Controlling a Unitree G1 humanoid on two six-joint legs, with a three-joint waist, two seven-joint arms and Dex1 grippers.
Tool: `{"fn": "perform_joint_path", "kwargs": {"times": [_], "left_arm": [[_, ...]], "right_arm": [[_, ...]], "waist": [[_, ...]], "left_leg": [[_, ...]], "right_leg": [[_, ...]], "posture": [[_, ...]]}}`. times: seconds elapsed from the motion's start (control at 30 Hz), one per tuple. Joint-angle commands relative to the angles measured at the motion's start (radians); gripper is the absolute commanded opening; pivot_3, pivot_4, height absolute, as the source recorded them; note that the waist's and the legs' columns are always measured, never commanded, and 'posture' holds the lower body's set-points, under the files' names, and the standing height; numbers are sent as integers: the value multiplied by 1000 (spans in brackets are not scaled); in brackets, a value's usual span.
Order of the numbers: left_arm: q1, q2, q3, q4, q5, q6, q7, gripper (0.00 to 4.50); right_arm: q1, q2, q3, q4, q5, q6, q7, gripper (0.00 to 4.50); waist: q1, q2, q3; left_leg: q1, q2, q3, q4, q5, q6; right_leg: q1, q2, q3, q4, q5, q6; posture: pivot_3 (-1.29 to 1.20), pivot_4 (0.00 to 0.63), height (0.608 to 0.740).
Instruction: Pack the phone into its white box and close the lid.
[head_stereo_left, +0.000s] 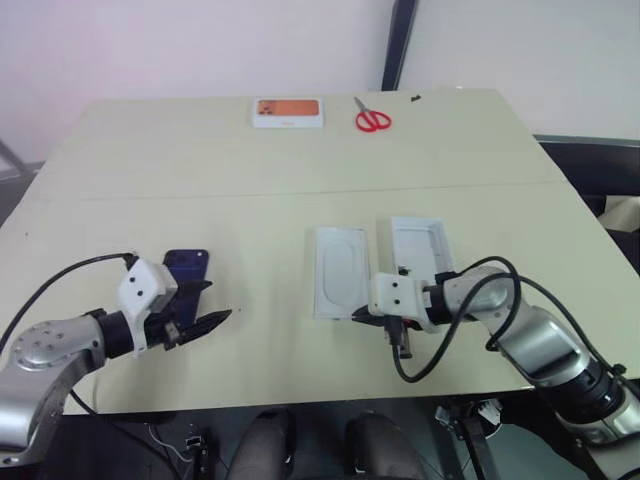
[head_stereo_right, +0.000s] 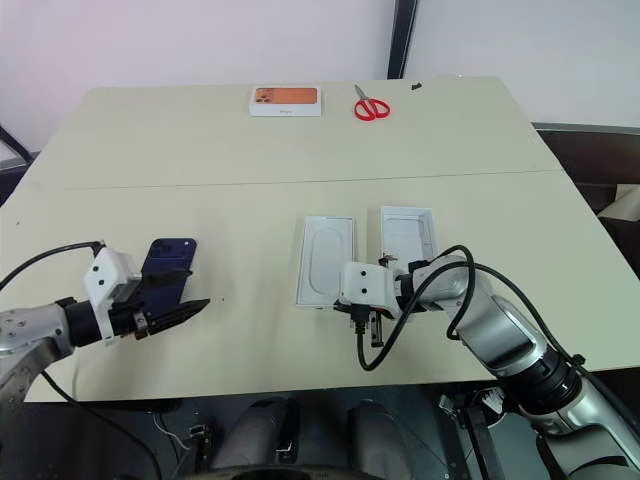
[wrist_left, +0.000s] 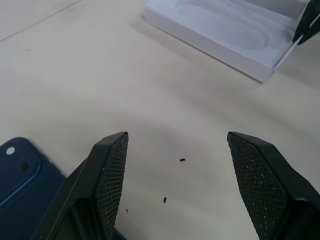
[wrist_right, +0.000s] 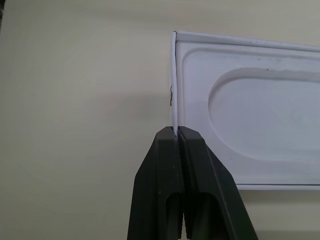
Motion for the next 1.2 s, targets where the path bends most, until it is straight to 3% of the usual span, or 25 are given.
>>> {"fn": "perform_joint_path", "kwargs": {"times": [0.03, 0.17, 0.33, 0.43, 0.5, 0.57, 0.6, 0.83, 1.1, 1.2], "left_arm": [[-9, -4, 12, -39, -17, 13, 16, 3314], [-7, -14, 37, -47, -20, 29, 49, 3314], [-65, -32, 132, 6, -80, 146, 161, 3314], [-121, -49, 205, 55, -135, 291, 276, 3314], [-137, -51, 231, 80, -141, 361, 330, 3314], [-150, -54, 259, 105, -153, 427, 377, 4194], [-166, -58, 278, 119, -172, 472, 404, 4454], [-297, -27, 286, 247, -216, 786, 503, 4454], [-415, 6, 173, 404, -228, 1020, 443, 4454], [-444, -28, 155, 381, -251, 1068, 419, 4454]], "right_arm": [[-16, 0, -23, -33, 38, -7, 16, 965], [-41, 25, -69, -31, 91, -8, 9, 2911], [-177, 137, -90, 37, 159, 71, -37, 2911], [-267, 231, -31, 127, 112, 81, -91, 2036], [-310, 285, 14, 192, 69, 66, -128, 1065], [-356, 355, 66, 279, 22, 45, -171, 5], [-375, 390, 96, 325, -10, 21, -194, 0], [-439, 562, 221, 538, -158, -110, -292, 0], [-458, 679, 292, 686, -254, -213, -319, 0], [-464, 717, 293, 740, -279, -241, -331, 0]], "waist": [[0, 0, 0], [0, 0, 0], [-3, 0, 0], [-3, 0, 0], [-3, 0, 0], [-5, 0, 0], [-5, 0, 0], [-5, -1, -1], [-8, -2, -1], [-6, -1, -1]], "left_leg": [[0, 0, 0, 0, 0, 0], [0, 0, 0, 0, 0, 0], [0, 0, 0, 0, 0, 0], [0, 0, 0, 1, 0, 0], [0, 0, 0, 1, 0, 0], [0, 0, 0, 1, 0, 0], [0, 0, 0, 2, 0, 0], [0, -1, 0, 3, 4, -7], [1, -1, -1, 2, 6, -10], [1, -1, 0, 2, 6, -10]], "right_leg": [[0, 0, 0, 0, 0, 0], [0, 0, 0, 0, 0, 0], [0, 0, 0, 0, 0, 0], [-1, 1, 0, 3, 0, 0], [-2, 1, 0, 4, 0, 0], [-2, 1, 0, 4, 0, 0], [-3, 0, 0, 4, 0, 0], [-8, 1, -1, 8, 0, 0], [-8, 1, -1, 9, 0, 0], [-8, 1, -1, 9, 0, 0]], "posture": [[0, 150, 740], [0, 150, 740], [0, 150, 740], [0, 150, 740], [0, 150, 740], [0, 150, 740], [0, 150, 740], [0, 150, 740], [0, 150, 740], [0, 150, 740]]}}
